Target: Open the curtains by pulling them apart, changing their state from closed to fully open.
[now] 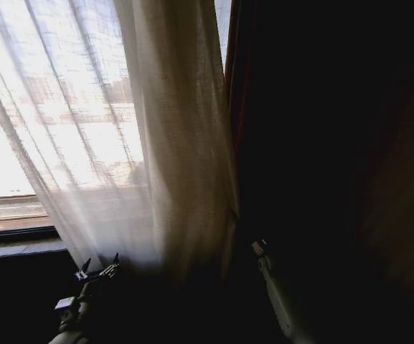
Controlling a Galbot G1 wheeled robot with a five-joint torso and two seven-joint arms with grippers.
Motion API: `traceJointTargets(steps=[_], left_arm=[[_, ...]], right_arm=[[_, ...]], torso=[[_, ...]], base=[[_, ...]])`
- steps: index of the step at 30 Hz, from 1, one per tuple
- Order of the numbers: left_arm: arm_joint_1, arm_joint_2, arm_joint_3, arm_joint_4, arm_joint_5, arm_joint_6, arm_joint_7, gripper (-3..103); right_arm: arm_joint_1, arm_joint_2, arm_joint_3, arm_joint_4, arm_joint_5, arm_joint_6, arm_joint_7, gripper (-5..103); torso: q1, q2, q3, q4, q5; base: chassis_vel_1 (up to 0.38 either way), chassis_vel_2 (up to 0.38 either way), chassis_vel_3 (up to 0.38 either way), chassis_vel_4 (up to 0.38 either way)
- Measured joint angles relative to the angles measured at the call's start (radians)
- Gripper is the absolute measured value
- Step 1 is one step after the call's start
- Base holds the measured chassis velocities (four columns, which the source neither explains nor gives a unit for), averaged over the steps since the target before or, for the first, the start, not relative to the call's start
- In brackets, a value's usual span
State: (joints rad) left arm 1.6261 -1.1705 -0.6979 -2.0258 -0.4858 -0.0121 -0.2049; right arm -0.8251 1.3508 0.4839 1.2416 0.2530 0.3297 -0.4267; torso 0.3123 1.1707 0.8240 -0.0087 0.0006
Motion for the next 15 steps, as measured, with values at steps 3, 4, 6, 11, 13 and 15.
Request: traceJointTargets(steps=[3, 4, 6, 11, 13, 15], left_arm=[[0.0, 0.0, 0.0, 0.0, 0.0, 0.0, -0.001, 100], [0.0, 0.0, -0.001, 0.0, 0.0, 0.0, -0.001, 100], [0.0, 0.0, -0.001, 0.0, 0.0, 0.0, -0.001, 100], [0.0, 0.0, -0.001, 0.0, 0.0, 0.0, -0.001, 100], [0.0, 0.0, 0.0, 0.0, 0.0, 0.0, -0.001, 100], [0.0, 0.0, 0.0, 0.0, 0.0, 0.0, -0.001, 100]], right_arm=[[-0.003, 0.001, -0.004, 0.002, 0.003, 0.002, 0.01, 0], [-0.003, 0.001, -0.005, 0.003, 0.003, 0.004, 0.017, 0], [-0.004, 0.002, -0.006, 0.003, 0.002, 0.005, 0.021, 0], [-0.013, -0.002, -0.013, 0.011, 0.002, 0.01, 0.04, 7], [-0.015, -0.002, -0.014, 0.013, 0.003, 0.009, 0.042, 12], [-0.023, -0.006, -0.014, 0.021, 0.003, 0.002, 0.051, 22]], torso=[[0.0, 0.0, 0.0, 0.0005, -0.0018], [0.0, 0.0, 0.0, 0.0005, -0.0016], [0.0, 0.0, 0.0, 0.0006, -0.0011], [0.0, 0.0, 0.0, -0.0003, -0.0002], [0.0, 0.0, 0.0, -0.0005, 0.0], [0.0, 0.0, 0.0, -0.0005, -0.0001]], base=[[0.012, 0.018, -0.013, -0.011], [0.054, 0.054, -0.04, -0.056], [0.054, 0.051, -0.064, -0.056], [0.029, 0.014, -0.021, -0.009], [0.0, 0.0, 0.0, 0.0], [0.0, 0.0, 0.0, 0.0]])
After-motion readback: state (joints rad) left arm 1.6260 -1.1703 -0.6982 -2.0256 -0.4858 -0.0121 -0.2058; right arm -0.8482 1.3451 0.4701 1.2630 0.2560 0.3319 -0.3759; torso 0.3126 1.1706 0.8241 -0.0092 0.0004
